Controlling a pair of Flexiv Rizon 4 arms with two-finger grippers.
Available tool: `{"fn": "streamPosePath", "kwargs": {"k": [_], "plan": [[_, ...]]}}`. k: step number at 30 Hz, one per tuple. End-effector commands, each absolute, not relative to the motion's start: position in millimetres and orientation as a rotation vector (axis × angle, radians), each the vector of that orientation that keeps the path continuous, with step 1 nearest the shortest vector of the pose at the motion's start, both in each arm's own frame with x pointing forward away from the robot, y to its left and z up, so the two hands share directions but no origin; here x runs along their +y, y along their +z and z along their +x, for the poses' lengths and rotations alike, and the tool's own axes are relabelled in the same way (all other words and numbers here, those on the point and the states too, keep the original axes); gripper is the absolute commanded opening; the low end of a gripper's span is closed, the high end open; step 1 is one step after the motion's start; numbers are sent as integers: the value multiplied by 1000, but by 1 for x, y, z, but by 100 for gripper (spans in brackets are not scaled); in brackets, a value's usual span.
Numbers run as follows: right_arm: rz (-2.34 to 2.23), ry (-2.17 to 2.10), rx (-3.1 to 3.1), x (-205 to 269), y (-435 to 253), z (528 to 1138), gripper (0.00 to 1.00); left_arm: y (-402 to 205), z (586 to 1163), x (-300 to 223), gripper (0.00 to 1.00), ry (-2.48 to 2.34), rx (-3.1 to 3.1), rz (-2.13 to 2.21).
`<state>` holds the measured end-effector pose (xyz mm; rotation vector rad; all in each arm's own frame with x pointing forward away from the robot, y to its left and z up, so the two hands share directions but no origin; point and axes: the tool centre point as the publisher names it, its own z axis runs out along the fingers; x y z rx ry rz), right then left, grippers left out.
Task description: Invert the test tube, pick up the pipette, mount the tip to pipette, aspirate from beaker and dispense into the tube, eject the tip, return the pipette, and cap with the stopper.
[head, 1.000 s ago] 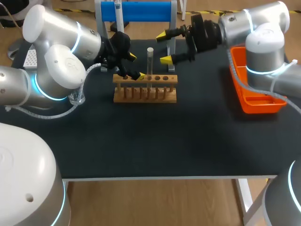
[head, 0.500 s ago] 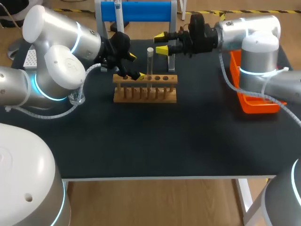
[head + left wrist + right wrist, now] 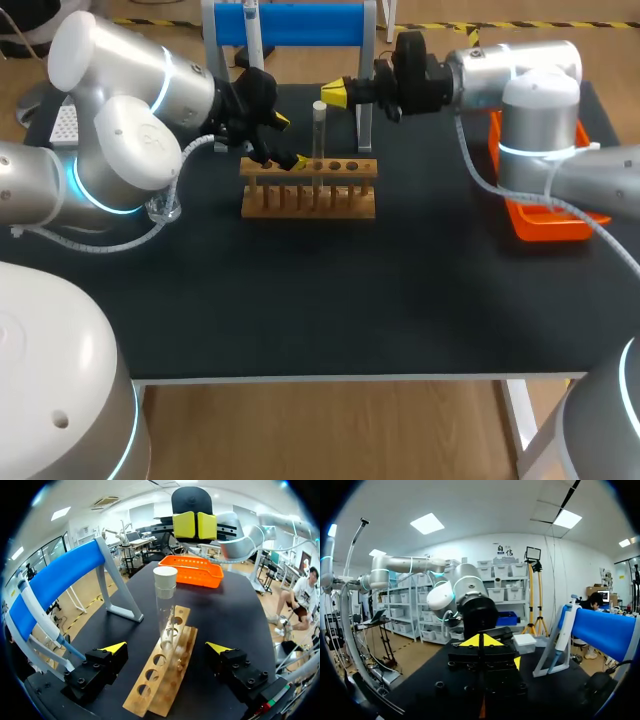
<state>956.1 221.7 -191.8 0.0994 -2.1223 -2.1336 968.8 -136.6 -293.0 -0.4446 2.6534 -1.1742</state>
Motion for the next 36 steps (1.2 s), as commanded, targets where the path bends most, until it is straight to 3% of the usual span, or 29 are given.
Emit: {"fn": "streamPosePath", "kwargs": {"k": [1, 36], "plan": [[101, -2136, -2122, 221, -192, 958, 0, -289, 968, -140, 100, -1161, 2658, -427], [7, -2118, -2102, 226, -203, 961, 0, -276, 961, -147, 100, -1126, 2661, -388]]}}
